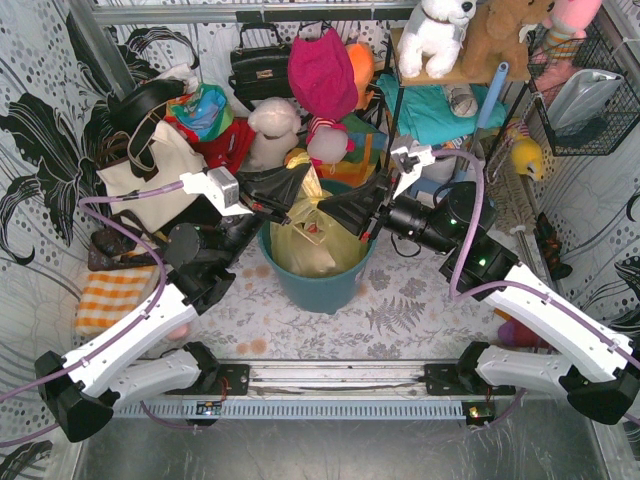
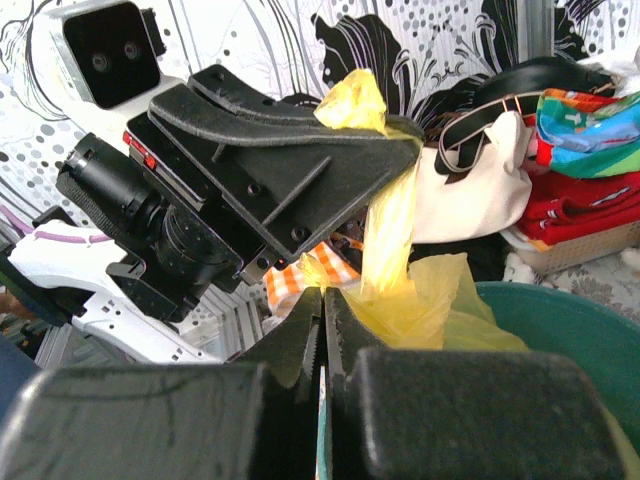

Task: Tie the trash bag

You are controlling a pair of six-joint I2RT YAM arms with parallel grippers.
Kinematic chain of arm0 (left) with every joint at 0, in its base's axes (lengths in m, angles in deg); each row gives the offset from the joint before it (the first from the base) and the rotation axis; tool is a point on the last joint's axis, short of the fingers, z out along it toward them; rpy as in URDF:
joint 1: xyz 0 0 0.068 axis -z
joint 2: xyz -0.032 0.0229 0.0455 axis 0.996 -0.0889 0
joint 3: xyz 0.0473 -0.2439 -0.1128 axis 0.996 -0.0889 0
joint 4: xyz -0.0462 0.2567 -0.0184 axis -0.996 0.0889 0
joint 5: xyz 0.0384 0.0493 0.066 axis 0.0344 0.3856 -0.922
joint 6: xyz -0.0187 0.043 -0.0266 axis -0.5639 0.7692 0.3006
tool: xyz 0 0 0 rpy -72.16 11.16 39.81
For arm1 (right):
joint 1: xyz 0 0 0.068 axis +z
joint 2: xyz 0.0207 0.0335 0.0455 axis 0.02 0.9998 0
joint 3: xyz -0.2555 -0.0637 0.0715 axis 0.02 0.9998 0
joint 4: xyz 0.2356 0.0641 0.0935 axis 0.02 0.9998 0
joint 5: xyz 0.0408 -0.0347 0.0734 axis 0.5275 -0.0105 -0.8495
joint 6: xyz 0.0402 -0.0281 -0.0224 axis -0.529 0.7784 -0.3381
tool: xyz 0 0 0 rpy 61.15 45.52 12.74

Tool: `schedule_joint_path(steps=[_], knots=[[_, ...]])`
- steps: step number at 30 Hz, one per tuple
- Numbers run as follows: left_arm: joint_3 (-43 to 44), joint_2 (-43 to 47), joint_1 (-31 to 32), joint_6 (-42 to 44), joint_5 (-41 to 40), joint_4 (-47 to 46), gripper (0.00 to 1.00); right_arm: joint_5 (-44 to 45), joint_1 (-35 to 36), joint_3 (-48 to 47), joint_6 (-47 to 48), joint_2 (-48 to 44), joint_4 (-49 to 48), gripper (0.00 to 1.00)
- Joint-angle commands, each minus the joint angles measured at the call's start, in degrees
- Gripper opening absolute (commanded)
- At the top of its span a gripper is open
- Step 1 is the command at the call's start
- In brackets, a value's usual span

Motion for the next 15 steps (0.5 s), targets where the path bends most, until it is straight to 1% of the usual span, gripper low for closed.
schedule_joint_path(steps=[1,4,9,15], knots=[[2.3,0.0,-0.5,-0.4,0.1,-0.9,0.0,2.2,1.9,-1.3,1.4,1.2,3.1,0.0],[2.4,-0.1,-0.5,-0.3,-0.1,-0.6,0.0,3.5,3.5,-2.6,2.1,2.0,5.2,0.0],[2.2,-0.3,-0.5,0.2,-0.9,-0.5,0.0,8.9,6.6,-4.8,4.3,3.1,10.0,0.0],[2.2,-0.5,-0.6,-0.4,-0.5,-0.7,0.0,19.5,10.1,-5.6,6.0,3.9,12.9,0.0]])
